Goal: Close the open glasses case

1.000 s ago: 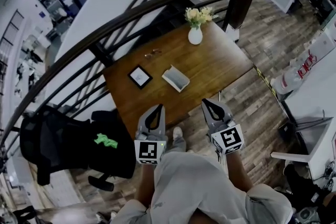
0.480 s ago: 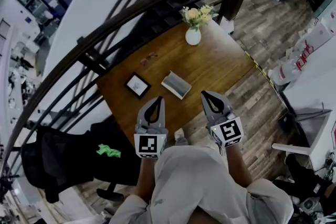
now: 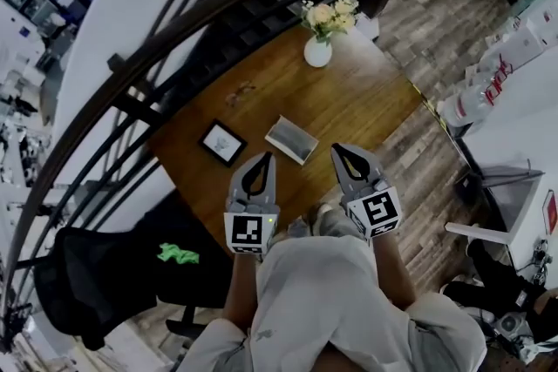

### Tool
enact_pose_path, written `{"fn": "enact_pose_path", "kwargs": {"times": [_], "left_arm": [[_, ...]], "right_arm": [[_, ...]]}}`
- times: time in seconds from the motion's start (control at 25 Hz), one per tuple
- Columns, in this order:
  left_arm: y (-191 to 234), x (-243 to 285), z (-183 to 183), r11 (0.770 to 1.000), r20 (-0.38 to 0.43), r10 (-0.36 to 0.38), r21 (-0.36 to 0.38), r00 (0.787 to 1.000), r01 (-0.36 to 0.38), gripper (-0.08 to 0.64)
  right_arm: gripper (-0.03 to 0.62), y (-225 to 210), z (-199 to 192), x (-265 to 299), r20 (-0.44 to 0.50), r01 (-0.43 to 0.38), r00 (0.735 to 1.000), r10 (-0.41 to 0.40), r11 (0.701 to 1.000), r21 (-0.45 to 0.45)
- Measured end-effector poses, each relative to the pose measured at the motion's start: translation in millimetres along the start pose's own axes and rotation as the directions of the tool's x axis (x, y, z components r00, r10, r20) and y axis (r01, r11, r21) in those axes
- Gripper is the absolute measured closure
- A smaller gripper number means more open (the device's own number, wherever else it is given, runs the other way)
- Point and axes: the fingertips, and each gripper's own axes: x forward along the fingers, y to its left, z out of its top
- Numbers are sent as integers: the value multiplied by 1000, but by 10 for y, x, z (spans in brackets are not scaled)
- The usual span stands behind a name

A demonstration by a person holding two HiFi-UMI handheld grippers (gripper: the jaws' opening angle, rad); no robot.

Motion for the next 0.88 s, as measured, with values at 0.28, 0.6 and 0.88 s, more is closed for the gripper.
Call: {"fn": "enact_pose_path", "kwargs": {"times": [0.28,0.6,0.88], "left_arm": [[-23,198,-465,998,-51,-37,-53,998,34,540],[13,456,-916,997,-140,-13,-73,990,3,540],[8,671,-1276,995,-231,7,-92,973,-29,540]], "right_arm": [[589,-43,-314,189,-65,-10,998,12,1000,27],[589,-37,-717,538,-133,-123,983,130,991,61],[589,-166,-1004,776,-193,-189,960,204,977,93]]}}
